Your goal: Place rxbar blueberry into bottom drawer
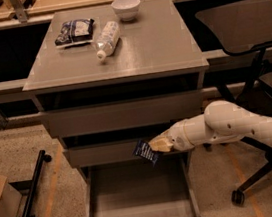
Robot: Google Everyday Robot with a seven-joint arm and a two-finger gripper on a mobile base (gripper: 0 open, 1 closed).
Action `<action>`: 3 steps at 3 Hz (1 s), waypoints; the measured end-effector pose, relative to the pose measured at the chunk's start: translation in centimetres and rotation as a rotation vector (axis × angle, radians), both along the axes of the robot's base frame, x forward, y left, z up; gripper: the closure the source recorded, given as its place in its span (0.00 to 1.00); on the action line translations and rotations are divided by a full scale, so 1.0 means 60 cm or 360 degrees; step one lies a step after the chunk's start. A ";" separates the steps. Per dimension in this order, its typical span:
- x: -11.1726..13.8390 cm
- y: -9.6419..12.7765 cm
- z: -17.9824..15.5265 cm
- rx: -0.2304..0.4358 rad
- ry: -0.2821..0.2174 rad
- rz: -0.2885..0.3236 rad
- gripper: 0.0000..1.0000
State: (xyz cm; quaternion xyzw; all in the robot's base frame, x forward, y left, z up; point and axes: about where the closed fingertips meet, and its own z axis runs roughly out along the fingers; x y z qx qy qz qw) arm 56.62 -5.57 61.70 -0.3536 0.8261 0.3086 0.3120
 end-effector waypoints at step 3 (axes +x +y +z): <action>0.007 0.024 -0.092 0.0026 0.0086 0.0015 1.00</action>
Offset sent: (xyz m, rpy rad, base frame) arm -0.0012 0.0036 -0.0367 -0.0332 0.0716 -0.0269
